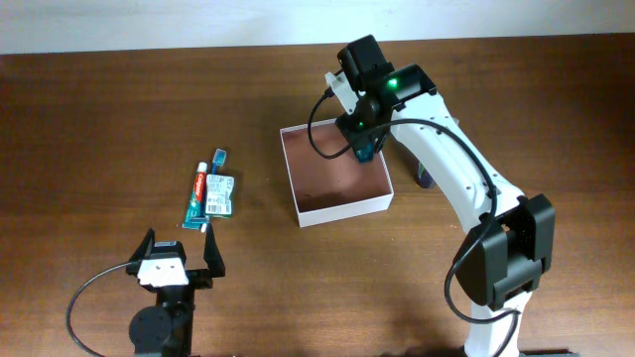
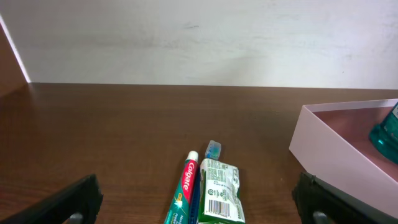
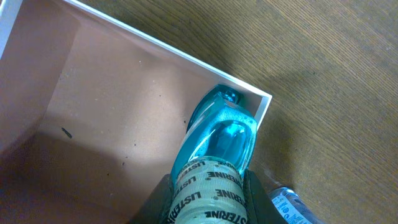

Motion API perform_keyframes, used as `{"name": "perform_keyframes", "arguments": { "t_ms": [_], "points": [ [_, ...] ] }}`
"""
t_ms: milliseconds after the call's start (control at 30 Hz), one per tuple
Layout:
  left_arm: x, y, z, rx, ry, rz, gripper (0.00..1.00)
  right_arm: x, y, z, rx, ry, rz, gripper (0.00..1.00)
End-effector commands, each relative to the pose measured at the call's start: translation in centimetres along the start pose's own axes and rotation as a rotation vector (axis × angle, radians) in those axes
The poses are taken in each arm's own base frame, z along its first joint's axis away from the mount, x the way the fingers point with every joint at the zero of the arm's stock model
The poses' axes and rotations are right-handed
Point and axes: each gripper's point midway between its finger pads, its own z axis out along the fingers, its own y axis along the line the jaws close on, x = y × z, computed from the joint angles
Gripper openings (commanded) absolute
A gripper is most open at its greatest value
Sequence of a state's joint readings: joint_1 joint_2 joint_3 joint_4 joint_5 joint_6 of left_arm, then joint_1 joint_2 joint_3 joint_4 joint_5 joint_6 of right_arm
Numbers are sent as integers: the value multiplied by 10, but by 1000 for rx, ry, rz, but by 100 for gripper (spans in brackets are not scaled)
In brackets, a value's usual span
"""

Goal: Pack container
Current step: 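Lower the Listerine bottle into the box's right corner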

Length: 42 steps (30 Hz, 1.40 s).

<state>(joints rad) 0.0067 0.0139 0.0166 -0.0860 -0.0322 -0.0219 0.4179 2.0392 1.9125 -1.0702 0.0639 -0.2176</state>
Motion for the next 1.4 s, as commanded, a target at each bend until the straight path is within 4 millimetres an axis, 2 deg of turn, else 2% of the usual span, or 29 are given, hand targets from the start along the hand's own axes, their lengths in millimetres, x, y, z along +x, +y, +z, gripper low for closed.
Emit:
{"name": "perform_keyframes", "arguments": {
  "t_ms": [0,67,100,200,333,533,767,1033,1133,1367],
  "points": [
    [1,-4,0,19,-3,16,100,2,-2,12,15,24,-12,20],
    [1,-3,0,19,-3,16,99,2,-2,13,15,26,-12,32],
    [1,-4,0,19,-3,16,99,2,-2,13,14,26,-12,42],
    [1,-3,0,18,-3,16,99,2,-2,13,15,26,-12,52],
    [1,-3,0,19,-3,16,100,2,-2,13,14,26,-11,60],
    [1,-4,0,19,-3,16,99,3,-2,13,13,29,15,67],
    [1,-3,0,19,-3,16,99,8,-1,11,10,47,14,69],
    [1,-4,0,19,-3,16,99,4,-5,6,24,34,16,73],
    [1,-4,0,19,-3,16,99,6,-10,6,42,40,27,74],
    [1,-4,0,19,-3,16,99,14,-34,6,100,52,194,74]
  ]
}}
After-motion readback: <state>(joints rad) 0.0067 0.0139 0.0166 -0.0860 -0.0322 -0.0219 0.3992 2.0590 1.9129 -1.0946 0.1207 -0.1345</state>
